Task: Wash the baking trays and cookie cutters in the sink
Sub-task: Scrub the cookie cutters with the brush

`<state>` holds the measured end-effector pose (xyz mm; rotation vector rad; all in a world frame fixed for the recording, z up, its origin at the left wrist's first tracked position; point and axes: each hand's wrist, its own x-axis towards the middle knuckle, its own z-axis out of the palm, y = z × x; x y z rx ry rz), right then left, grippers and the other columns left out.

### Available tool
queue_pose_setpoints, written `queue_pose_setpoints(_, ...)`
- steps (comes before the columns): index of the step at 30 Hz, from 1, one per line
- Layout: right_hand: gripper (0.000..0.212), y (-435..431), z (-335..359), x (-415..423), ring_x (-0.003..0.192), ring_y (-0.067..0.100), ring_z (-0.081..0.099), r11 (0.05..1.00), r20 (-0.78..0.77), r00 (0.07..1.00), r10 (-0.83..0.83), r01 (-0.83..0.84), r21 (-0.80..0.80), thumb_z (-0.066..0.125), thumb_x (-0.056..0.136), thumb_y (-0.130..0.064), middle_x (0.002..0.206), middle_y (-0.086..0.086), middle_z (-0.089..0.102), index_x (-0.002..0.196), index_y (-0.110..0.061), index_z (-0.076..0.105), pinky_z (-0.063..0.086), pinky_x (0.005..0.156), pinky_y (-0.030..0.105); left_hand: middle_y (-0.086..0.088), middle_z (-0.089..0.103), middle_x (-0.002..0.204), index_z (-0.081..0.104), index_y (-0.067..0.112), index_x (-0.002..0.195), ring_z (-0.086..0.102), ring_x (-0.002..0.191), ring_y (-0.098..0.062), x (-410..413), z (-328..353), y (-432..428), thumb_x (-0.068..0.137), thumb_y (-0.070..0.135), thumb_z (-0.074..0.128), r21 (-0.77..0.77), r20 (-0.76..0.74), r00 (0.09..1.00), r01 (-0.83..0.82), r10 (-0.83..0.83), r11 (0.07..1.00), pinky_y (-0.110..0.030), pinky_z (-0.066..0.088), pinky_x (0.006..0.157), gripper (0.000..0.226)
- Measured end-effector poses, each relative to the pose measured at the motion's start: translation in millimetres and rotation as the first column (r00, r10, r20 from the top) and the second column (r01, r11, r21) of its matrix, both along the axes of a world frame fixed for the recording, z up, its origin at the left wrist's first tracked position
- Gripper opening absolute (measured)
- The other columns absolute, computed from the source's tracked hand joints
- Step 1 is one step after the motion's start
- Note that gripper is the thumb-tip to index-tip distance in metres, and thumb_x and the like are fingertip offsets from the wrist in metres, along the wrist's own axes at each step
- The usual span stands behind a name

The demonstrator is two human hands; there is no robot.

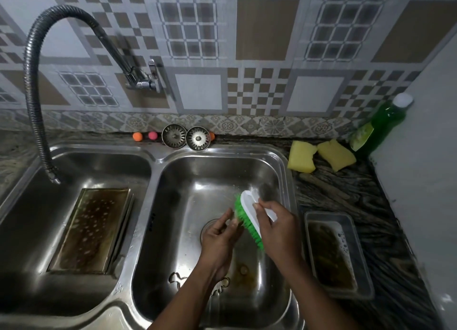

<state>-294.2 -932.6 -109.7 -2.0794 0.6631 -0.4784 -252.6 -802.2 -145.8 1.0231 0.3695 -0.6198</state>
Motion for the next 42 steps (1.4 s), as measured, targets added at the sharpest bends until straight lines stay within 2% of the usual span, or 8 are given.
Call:
queue_pose_setpoints(5, 0.021, -3, 1, -1, 0.096, -0.004, 0.065, 0.994, 0.024, 0.995, 0.099, -0.100, 0.033, 0.069, 0.089, -0.036, 0.105, -0.017, 0.073, 0.106, -0.025, 0.075, 0.053, 0.084, 0.020, -0.013, 0.072, 0.116, 0.058, 0.006, 0.135, 0.069, 0.109, -0.030, 1, -2, 9, 0.069, 0.007, 0.081, 0.133, 0.081, 0.996, 0.022, -0.033, 0.991, -0.044, 0.056, 0.093, 0.070)
queue_pose_setpoints(8, 0.016, -9, -1, 3, 0.094, -0.005, 0.065, 0.986, 0.047, 0.998, -0.037, 0.029, 0.167, 0.069, 0.090, -0.032, 0.098, -0.015, 0.073, 0.101, -0.023, 0.076, 0.053, 0.085, 0.023, -0.011, 0.074, 0.111, 0.060, 0.010, 0.132, 0.072, 0.100, -0.024, 7, 1, 14, 0.079, -0.002, 0.074, 0.152, 0.108, 0.992, 0.054, -0.071, 0.987, -0.033, 0.059, 0.081, 0.056)
queue_pose_setpoints(13, 0.010, -2, -2, 3, 0.092, 0.000, 0.069, 0.898, 0.114, 0.983, -0.141, 0.078, 0.434, 0.070, 0.089, -0.018, 0.094, -0.012, 0.073, 0.094, -0.027, 0.071, 0.056, 0.081, 0.018, -0.017, 0.071, 0.116, 0.064, 0.011, 0.128, 0.068, 0.103, -0.030, 5, 9, 8, 0.087, 0.017, 0.069, 0.057, 0.015, 0.988, 0.151, -0.153, 0.987, -0.047, 0.053, 0.094, 0.041)
queue_pose_setpoints(16, 0.009, 3, -4, 6, 0.093, 0.002, 0.070, 0.915, 0.111, 0.991, -0.077, 0.026, 0.403, 0.071, 0.089, -0.024, 0.097, -0.010, 0.075, 0.097, -0.027, 0.073, 0.056, 0.081, 0.024, -0.019, 0.070, 0.119, 0.066, 0.009, 0.125, 0.066, 0.105, -0.035, 1, 8, 7, 0.089, 0.015, 0.069, 0.115, 0.132, 0.946, 0.282, -0.296, 0.952, -0.050, 0.053, 0.092, 0.037)
queue_pose_setpoints(21, 0.009, -6, 1, 1, 0.090, 0.002, 0.071, 0.913, 0.131, 0.991, 0.018, -0.069, 0.403, 0.073, 0.087, -0.019, 0.092, -0.011, 0.075, 0.093, -0.026, 0.074, 0.055, 0.079, 0.022, -0.016, 0.073, 0.105, 0.066, 0.000, 0.121, 0.069, 0.084, -0.018, -1, 9, 8, 0.087, 0.003, 0.061, -0.011, 0.090, 0.970, 0.227, -0.225, 0.974, -0.026, 0.055, 0.070, 0.034)
queue_pose_setpoints(27, 0.004, -22, 8, -1, 0.085, -0.005, 0.066, 0.927, -0.026, 0.954, 0.297, -0.282, 0.248, 0.074, 0.085, -0.032, 0.089, -0.025, 0.071, 0.089, -0.033, 0.075, 0.050, 0.070, 0.013, -0.022, 0.066, 0.107, 0.073, -0.001, 0.108, 0.063, 0.097, -0.027, -2, 1, 25, 0.086, 0.009, 0.067, -0.286, -0.054, 0.980, 0.167, -0.190, 0.943, -0.035, 0.057, 0.084, 0.024)
queue_pose_setpoints(38, 0.020, 7, -12, 17, 0.073, 0.007, 0.065, 0.978, -0.172, 0.979, -0.114, 0.140, 0.152, 0.063, 0.089, -0.042, 0.081, -0.010, 0.071, 0.090, -0.025, 0.073, 0.057, 0.064, 0.036, -0.013, 0.073, 0.114, 0.063, 0.010, 0.125, 0.071, 0.099, -0.021, 8, 14, 16, 0.084, -0.010, 0.068, 0.209, 0.344, 0.895, 0.223, -0.285, 0.952, -0.025, 0.056, 0.075, 0.046)
queue_pose_setpoints(42, 0.017, 6, -12, 6, 0.082, 0.010, 0.066, 0.983, -0.139, 0.984, -0.115, 0.133, 0.130, 0.065, 0.092, -0.033, 0.092, -0.007, 0.073, 0.096, -0.020, 0.074, 0.049, 0.063, 0.021, -0.002, 0.076, 0.104, 0.065, 0.018, 0.127, 0.070, 0.091, -0.012, 6, 13, 22, 0.084, -0.002, 0.073, 0.385, 0.389, 0.824, 0.261, -0.412, 0.885, -0.025, 0.054, 0.078, 0.048)
